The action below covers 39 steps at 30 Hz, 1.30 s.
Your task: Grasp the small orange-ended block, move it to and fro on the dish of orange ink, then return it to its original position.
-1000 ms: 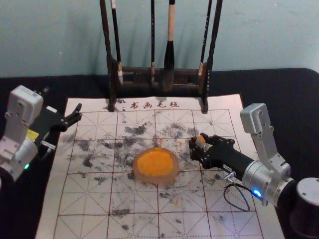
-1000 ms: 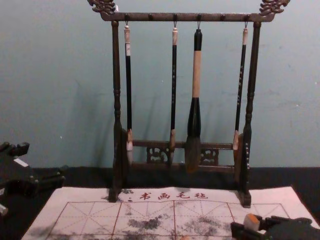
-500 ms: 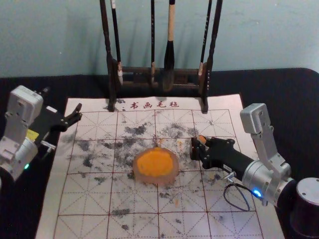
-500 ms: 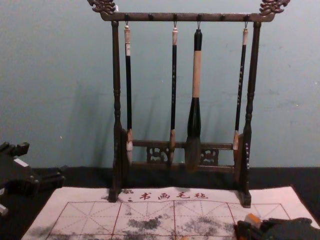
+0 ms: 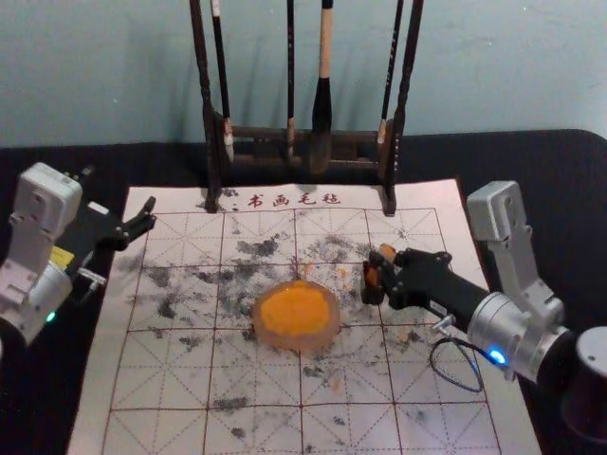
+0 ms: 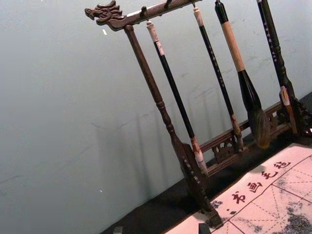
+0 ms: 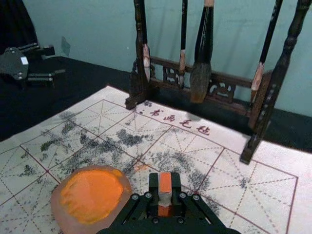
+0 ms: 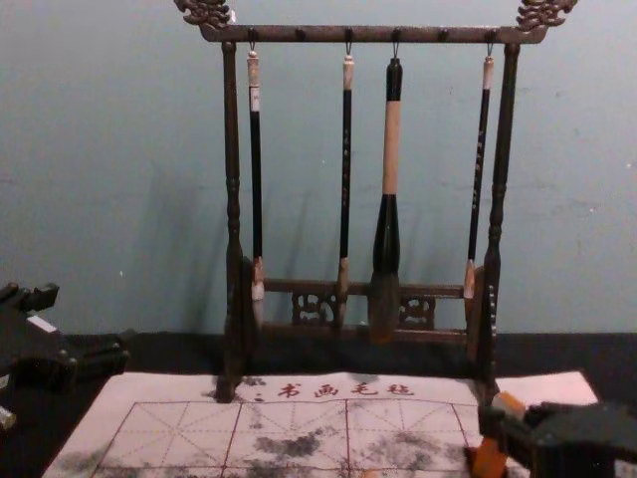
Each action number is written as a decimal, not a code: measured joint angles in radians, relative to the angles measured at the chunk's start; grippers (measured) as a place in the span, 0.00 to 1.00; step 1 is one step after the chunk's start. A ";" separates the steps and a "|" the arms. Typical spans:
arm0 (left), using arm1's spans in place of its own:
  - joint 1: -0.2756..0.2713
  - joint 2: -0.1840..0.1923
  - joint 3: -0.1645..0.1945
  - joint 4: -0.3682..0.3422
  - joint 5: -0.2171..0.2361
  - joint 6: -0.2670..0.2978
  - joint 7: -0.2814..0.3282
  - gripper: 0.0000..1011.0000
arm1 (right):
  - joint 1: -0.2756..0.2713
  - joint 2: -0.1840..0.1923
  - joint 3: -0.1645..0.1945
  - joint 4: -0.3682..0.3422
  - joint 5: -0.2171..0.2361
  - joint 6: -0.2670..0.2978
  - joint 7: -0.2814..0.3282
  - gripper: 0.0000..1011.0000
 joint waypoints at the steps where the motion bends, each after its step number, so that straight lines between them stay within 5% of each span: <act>1: 0.000 0.000 0.000 0.000 0.000 0.000 0.000 0.99 | 0.000 0.003 0.002 -0.007 0.000 0.005 0.000 0.11; 12: 0.000 0.000 0.000 0.000 0.000 0.000 0.000 0.99 | 0.020 0.061 0.024 -0.093 -0.013 0.042 0.031 0.11; 19: 0.000 0.000 0.000 0.000 0.000 0.000 0.000 0.99 | 0.075 0.079 0.007 -0.074 -0.014 0.021 0.092 0.11; 28: 0.000 0.000 0.000 0.000 0.000 0.000 0.000 0.99 | 0.225 0.064 -0.097 0.068 -0.015 -0.012 0.219 0.11; 39: 0.000 0.000 0.000 0.000 0.000 0.000 0.000 0.99 | 0.320 0.024 -0.182 0.178 0.013 -0.010 0.304 0.11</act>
